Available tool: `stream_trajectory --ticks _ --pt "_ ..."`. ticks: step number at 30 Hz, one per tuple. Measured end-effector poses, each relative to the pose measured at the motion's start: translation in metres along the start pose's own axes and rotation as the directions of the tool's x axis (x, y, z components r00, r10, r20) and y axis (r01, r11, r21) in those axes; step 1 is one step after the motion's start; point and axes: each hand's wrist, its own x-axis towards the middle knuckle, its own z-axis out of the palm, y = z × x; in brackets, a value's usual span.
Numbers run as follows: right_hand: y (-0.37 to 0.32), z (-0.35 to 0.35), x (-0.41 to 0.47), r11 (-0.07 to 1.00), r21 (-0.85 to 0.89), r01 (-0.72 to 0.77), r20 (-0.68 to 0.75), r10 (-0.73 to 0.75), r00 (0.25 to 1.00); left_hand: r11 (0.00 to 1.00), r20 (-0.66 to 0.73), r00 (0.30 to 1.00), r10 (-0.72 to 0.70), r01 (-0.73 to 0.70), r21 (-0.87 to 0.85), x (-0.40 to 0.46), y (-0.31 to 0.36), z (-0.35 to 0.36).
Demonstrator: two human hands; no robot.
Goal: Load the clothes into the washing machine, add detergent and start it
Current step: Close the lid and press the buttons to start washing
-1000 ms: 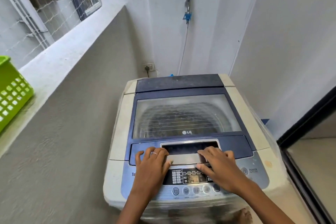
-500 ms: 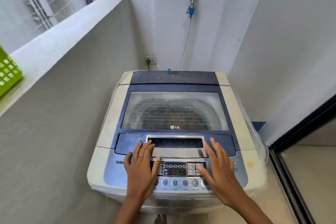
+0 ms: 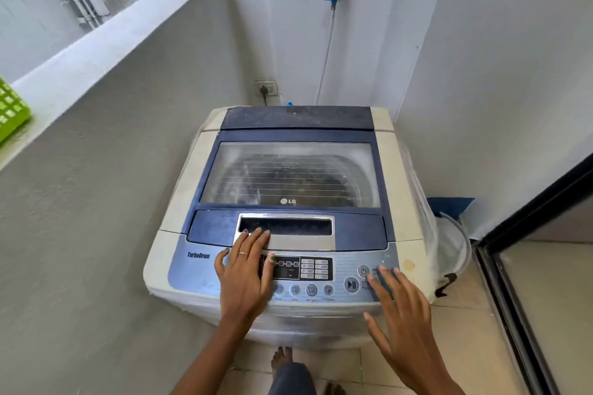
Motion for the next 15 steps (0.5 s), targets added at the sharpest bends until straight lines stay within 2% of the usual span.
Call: stream_trajectory --ticks 2,7,9,15 --pt "0.006 0.001 0.001 0.996 -0.085 0.009 -0.01 -0.01 1.0 1.0 -0.012 1.0 0.006 -0.006 0.005 0.0 0.002 0.0" --pt "0.013 0.006 0.009 0.947 -0.277 0.165 -0.075 -0.193 0.978 1.0 -0.021 1.0 0.019 -0.019 0.024 -0.001 0.001 0.001" --pt "0.01 0.005 0.012 0.937 -0.302 0.177 -0.067 -0.207 0.976 0.999 -0.017 1.0 0.023 -0.023 0.024 -0.001 0.0 0.001" --pt "0.005 0.012 0.007 0.919 -0.334 0.208 -0.163 -0.274 0.948 0.999 0.003 1.0 0.021 -0.021 0.042 0.0 -0.001 0.002"
